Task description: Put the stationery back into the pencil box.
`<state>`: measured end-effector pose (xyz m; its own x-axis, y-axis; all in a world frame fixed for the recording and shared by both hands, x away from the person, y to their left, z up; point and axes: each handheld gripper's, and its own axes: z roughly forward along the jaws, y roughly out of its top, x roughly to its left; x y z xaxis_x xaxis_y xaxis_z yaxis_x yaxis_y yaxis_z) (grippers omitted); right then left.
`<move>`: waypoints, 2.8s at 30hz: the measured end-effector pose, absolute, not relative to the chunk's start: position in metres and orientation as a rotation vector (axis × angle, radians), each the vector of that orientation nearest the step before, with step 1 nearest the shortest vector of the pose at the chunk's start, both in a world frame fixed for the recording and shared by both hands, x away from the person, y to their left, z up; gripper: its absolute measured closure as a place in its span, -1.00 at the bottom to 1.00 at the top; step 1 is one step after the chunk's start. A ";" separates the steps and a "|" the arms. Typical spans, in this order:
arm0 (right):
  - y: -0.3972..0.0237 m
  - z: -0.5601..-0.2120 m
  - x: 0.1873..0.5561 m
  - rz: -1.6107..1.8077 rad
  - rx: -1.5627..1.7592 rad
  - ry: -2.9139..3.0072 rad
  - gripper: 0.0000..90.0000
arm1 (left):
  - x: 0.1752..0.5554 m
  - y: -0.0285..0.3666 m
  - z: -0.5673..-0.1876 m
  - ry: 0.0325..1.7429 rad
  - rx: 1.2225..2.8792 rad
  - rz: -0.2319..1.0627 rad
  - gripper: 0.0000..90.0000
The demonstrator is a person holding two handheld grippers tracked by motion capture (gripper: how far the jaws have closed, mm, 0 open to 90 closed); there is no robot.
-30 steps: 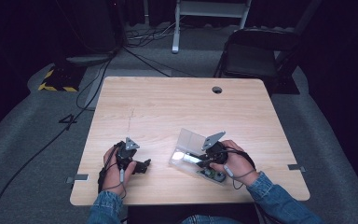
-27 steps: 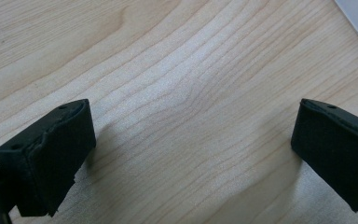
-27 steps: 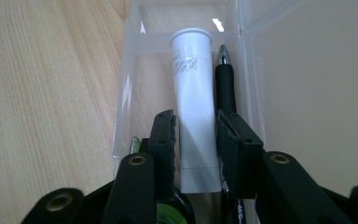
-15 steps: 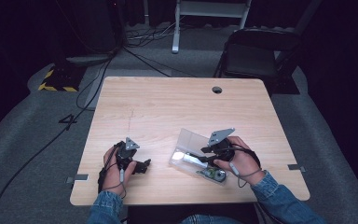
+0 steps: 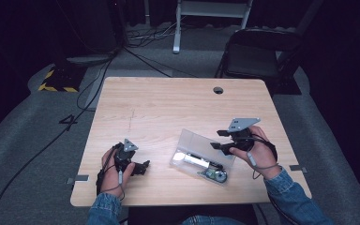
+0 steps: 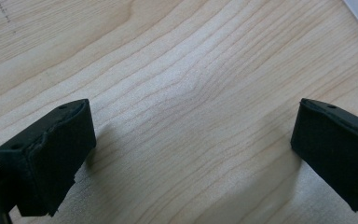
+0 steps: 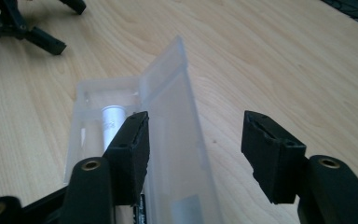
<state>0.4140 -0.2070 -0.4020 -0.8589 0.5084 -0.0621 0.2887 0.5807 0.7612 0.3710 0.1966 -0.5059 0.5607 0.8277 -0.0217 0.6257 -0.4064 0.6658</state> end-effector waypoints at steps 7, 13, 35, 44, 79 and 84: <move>-0.230 -0.392 0.421 1.172 0.728 2.474 -0.09 | 0.371 0.200 -0.506 1.165 2.163 0.415 -1.00; -0.251 -0.393 0.429 1.166 0.807 2.434 -0.11 | 0.373 0.204 -0.506 1.176 2.157 0.422 -1.00; -0.319 -0.429 0.462 1.028 1.056 2.302 -0.14 | 0.376 0.207 -0.506 1.188 2.152 0.421 -1.00; -0.328 -0.447 0.469 1.025 1.091 2.312 -0.18 | 0.376 0.207 -0.506 1.188 2.152 0.421 -1.00; -0.331 -0.503 0.483 1.050 1.108 2.341 -0.49 | 0.376 0.207 -0.506 1.189 2.152 0.422 -1.00; -0.330 -0.504 0.485 1.029 1.113 2.352 -0.68 | 0.376 0.207 -0.506 1.189 2.151 0.422 -1.00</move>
<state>0.4851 -0.3301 -0.5038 -0.6340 0.7733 0.0009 0.5255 0.4300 0.7341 0.3759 0.2072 -0.5060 0.5401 0.8412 -0.0258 0.6371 -0.3887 0.6656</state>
